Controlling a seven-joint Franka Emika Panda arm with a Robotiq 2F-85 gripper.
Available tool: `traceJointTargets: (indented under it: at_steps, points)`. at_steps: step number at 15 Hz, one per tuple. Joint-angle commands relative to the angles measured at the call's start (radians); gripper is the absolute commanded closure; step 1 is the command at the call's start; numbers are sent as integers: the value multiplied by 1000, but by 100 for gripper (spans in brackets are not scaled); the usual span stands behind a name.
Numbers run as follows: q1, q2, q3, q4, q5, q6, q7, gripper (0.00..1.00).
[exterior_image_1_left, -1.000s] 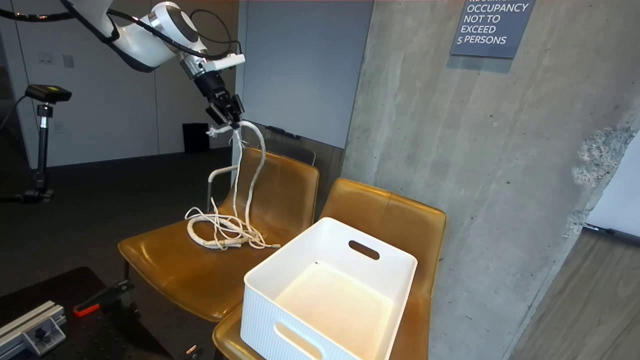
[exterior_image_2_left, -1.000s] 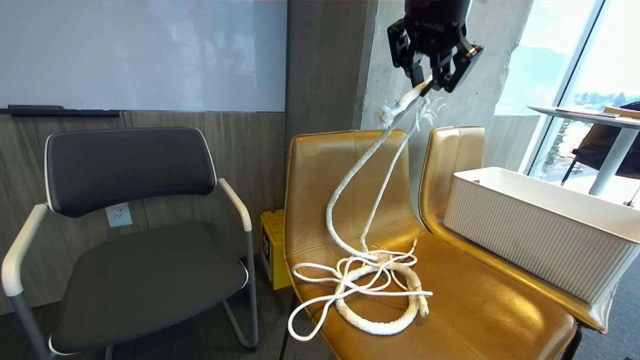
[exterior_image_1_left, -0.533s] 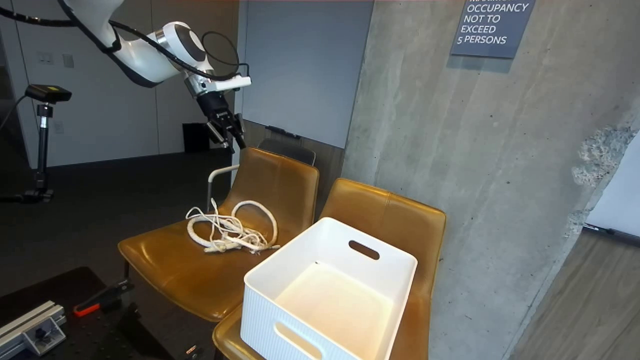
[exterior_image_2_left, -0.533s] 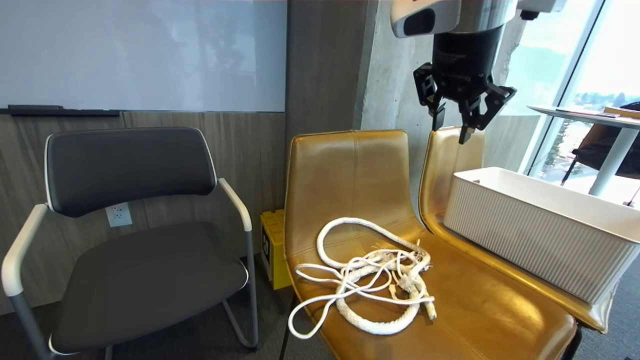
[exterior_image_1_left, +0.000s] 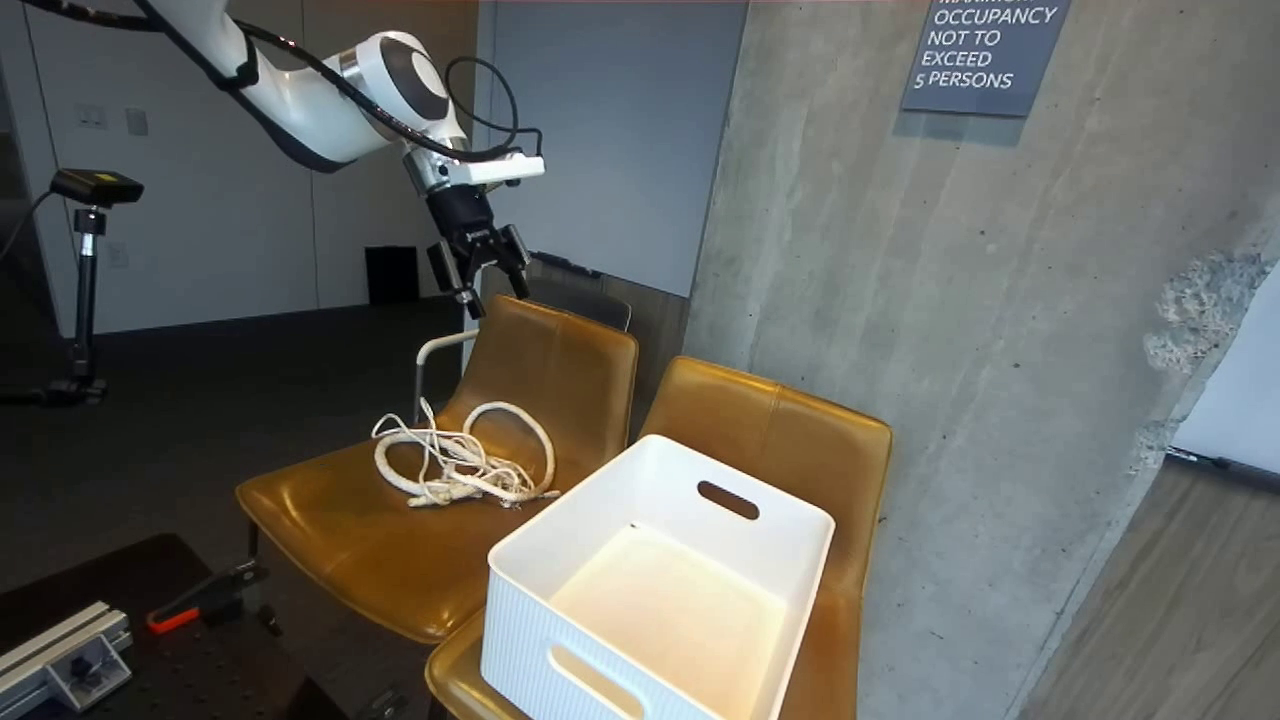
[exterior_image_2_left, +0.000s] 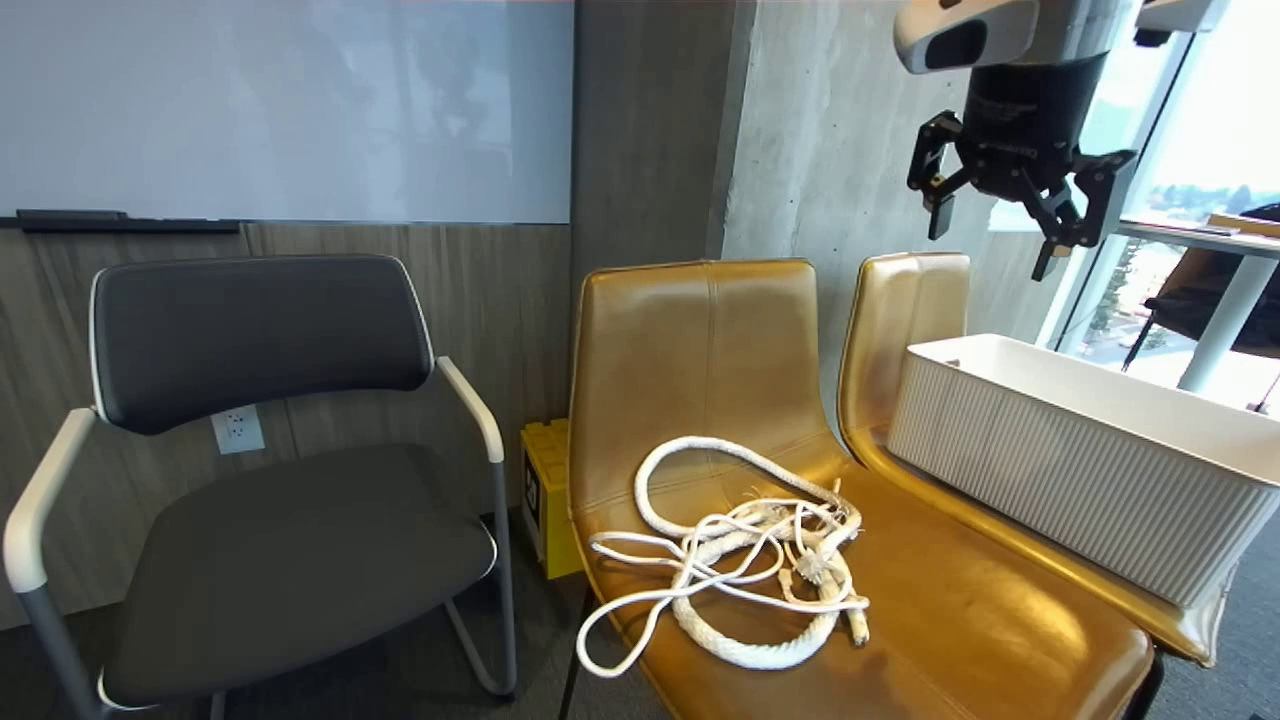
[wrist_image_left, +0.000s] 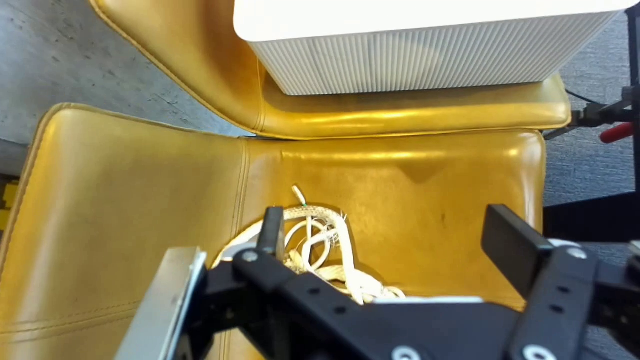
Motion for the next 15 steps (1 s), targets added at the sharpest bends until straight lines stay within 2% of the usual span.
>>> traceJointTargets:
  at_steps: [1, 4, 7, 10, 15]
  points:
    - [-106, -67, -25, -109, 150, 150, -191, 0]
    - [-193, -71, -61, -140, 309, 241, -413, 0]
    - [-253, -71, -97, -133, 416, 223, -609, 0]
    - [-293, -77, -139, -129, 458, 199, -743, 0]
    - [-362, -36, -210, -102, 501, 222, -954, 0]
